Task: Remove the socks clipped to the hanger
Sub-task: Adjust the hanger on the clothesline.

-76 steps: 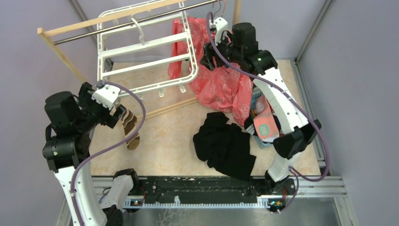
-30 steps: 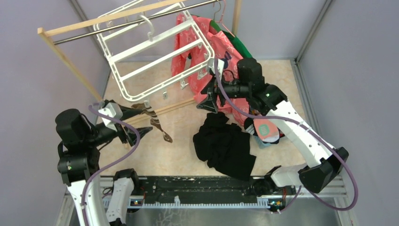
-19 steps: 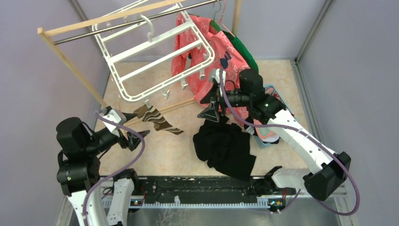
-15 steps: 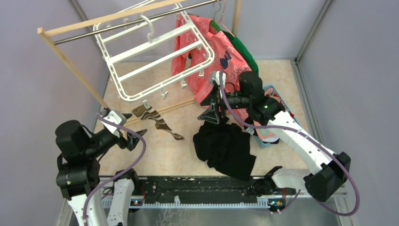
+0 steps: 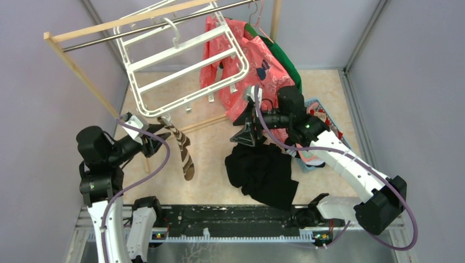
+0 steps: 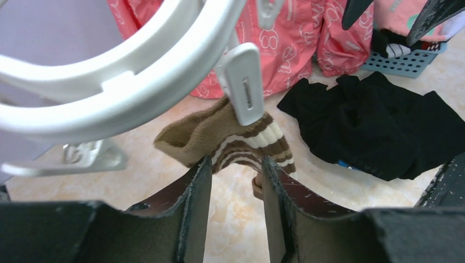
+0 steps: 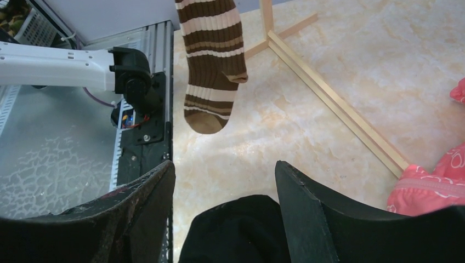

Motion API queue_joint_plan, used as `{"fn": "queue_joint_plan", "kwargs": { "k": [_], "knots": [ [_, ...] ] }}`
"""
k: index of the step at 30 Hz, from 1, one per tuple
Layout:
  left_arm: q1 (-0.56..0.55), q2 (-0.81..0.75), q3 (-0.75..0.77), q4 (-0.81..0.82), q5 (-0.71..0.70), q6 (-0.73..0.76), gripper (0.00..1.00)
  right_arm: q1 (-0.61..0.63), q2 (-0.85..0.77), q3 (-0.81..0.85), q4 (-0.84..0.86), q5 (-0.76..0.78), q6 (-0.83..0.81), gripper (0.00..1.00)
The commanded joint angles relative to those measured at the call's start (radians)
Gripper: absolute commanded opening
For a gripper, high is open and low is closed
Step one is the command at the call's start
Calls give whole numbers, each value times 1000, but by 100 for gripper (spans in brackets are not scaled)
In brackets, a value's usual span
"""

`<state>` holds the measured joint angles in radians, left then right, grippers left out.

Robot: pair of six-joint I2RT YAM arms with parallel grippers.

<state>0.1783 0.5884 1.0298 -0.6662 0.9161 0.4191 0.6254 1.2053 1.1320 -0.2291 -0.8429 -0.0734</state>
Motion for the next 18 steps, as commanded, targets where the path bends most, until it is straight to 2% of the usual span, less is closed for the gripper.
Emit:
{"fn": "queue_joint_plan", "kwargs": {
  "k": [1,11,18],
  "knots": [
    [-5,-9,-61,208,136,-117,40,5,-30,1,52,-23,4,68],
    [-3,-21,-140,346,241,-290,2,27,17,15,105,-44,47,67],
    [-3,-29,-187,480,332,-470,0,100,66,49,138,-13,47,67]
  ]
}}
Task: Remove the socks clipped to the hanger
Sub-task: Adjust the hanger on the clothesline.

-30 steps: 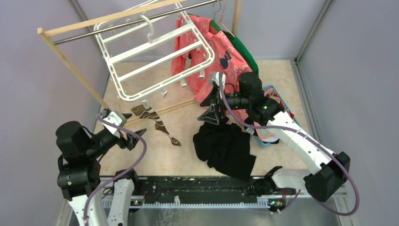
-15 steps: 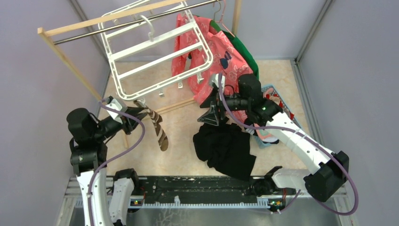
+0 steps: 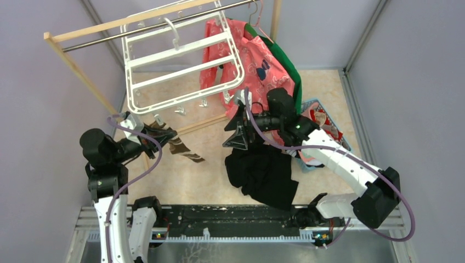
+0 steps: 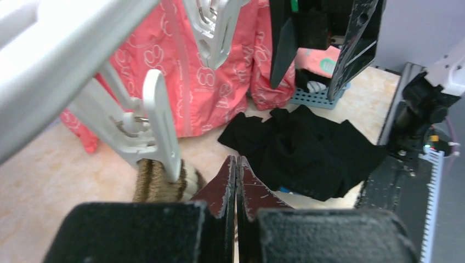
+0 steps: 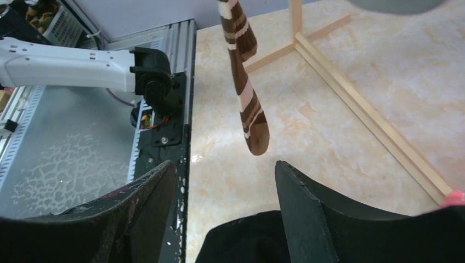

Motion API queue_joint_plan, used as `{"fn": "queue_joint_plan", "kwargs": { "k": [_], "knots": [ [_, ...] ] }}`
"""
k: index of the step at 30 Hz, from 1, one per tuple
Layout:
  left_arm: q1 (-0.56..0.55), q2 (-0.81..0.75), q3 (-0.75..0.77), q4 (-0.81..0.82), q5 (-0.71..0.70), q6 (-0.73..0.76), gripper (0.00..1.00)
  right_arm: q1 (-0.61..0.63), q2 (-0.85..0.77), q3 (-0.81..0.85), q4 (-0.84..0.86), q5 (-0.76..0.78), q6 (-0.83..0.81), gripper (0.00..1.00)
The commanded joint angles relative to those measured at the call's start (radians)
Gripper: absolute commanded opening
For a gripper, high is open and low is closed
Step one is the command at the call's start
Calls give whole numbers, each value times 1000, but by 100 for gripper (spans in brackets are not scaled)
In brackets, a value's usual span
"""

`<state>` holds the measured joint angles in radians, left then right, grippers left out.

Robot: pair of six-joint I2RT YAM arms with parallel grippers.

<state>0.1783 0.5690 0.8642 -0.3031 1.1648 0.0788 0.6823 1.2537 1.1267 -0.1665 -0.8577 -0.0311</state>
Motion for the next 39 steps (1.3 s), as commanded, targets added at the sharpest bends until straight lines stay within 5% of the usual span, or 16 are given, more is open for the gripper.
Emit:
{"fn": "queue_joint_plan", "kwargs": {
  "k": [1,9,12,15,22,26,39],
  "knots": [
    [-2,-10,-24,127,93,-147,0,55,25,54,88,4,9,67],
    [-2,-26,-41,192,172,-270,0,97,44,15,215,13,60,66],
    [-2,-40,-2,102,140,-204,0,98,38,-2,216,17,53,66],
    [4,-41,94,-107,-21,-22,3,98,13,-31,215,43,37,66],
    [42,-18,335,-494,-509,317,38,96,-36,-63,190,92,-37,66],
    [42,1,389,-498,-736,352,49,98,-42,-38,190,87,-6,66],
    [42,57,365,-438,-602,309,66,98,-4,230,68,313,48,70]
  ]
}}
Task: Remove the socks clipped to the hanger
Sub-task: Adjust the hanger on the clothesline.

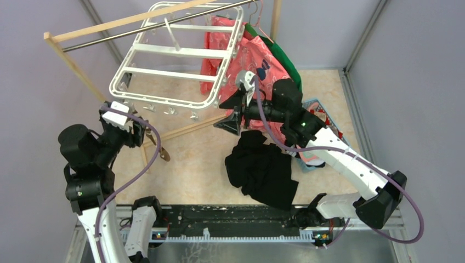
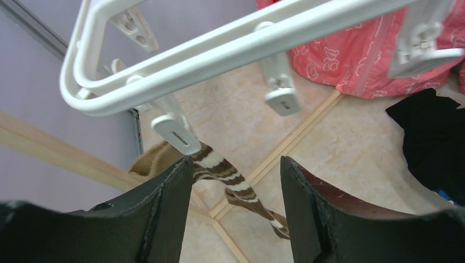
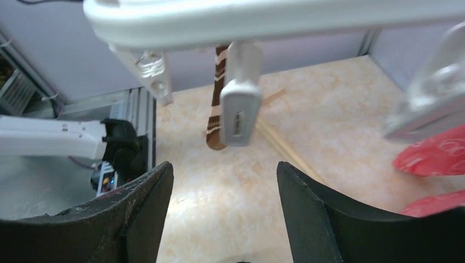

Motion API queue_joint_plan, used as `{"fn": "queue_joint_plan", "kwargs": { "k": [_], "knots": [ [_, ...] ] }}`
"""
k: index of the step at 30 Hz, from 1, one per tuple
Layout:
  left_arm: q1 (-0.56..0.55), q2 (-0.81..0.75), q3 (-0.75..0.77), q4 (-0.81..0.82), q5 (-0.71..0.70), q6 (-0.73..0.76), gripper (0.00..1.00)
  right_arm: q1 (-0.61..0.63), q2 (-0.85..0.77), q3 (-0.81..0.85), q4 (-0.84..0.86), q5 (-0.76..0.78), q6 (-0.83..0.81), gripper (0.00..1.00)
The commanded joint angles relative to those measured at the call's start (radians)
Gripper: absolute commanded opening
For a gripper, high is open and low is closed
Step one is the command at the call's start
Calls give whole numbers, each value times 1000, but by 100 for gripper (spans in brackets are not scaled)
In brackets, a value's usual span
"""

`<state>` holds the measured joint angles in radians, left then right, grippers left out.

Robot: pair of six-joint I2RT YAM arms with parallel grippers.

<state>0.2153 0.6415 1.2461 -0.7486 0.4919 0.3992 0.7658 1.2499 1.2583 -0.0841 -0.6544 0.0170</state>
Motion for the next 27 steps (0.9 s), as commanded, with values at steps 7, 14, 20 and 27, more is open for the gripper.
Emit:
{"fn": "queue_joint_plan", "kwargs": {
  "k": [7,14,20,27],
  "knots": [
    [15,-36,-59,18,144,-25,67,15,49,187,0,91,53,79],
    [18,-56,-73,14,130,-22,68,25,108,259,14,42,134,77],
    [24,-63,-93,20,130,-24,69,28,127,327,-7,61,166,68],
    [29,-74,-85,-15,61,-13,70,27,130,380,-74,211,117,63]
  ]
}}
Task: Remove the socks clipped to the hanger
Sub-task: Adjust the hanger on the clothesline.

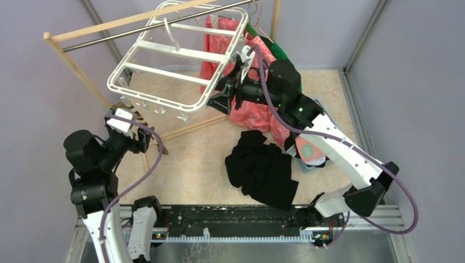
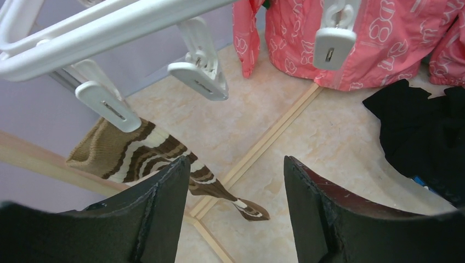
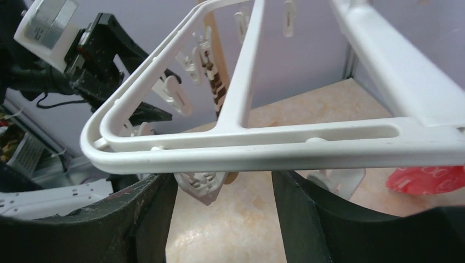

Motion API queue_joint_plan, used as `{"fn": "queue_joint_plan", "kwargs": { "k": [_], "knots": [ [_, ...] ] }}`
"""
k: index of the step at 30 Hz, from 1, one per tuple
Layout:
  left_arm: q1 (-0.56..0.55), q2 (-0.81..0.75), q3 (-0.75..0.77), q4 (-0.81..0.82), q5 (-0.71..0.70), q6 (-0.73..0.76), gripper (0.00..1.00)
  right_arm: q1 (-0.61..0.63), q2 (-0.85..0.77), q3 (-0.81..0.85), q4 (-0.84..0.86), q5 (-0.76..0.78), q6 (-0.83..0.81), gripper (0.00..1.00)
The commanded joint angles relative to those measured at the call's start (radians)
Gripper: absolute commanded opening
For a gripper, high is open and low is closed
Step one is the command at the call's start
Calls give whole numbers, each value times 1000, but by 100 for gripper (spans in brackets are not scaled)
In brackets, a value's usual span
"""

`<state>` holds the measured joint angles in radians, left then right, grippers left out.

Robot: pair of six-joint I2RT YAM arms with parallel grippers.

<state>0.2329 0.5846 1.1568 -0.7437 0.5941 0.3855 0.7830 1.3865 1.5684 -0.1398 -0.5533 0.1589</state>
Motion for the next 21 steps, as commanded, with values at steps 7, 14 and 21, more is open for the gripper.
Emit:
{"fn": "queue_joint_plan", "kwargs": {
  "k": [7,14,21],
  "knots": [
    [12,-37,25,-104,-137,50,71,-22,-3,90,-40,224,-58,62],
    [13,-39,50,-131,-285,83,72,-97,9,121,-48,264,-59,60],
    [10,-17,92,-154,-334,138,73,-144,34,157,-61,298,-81,59]
  ]
}}
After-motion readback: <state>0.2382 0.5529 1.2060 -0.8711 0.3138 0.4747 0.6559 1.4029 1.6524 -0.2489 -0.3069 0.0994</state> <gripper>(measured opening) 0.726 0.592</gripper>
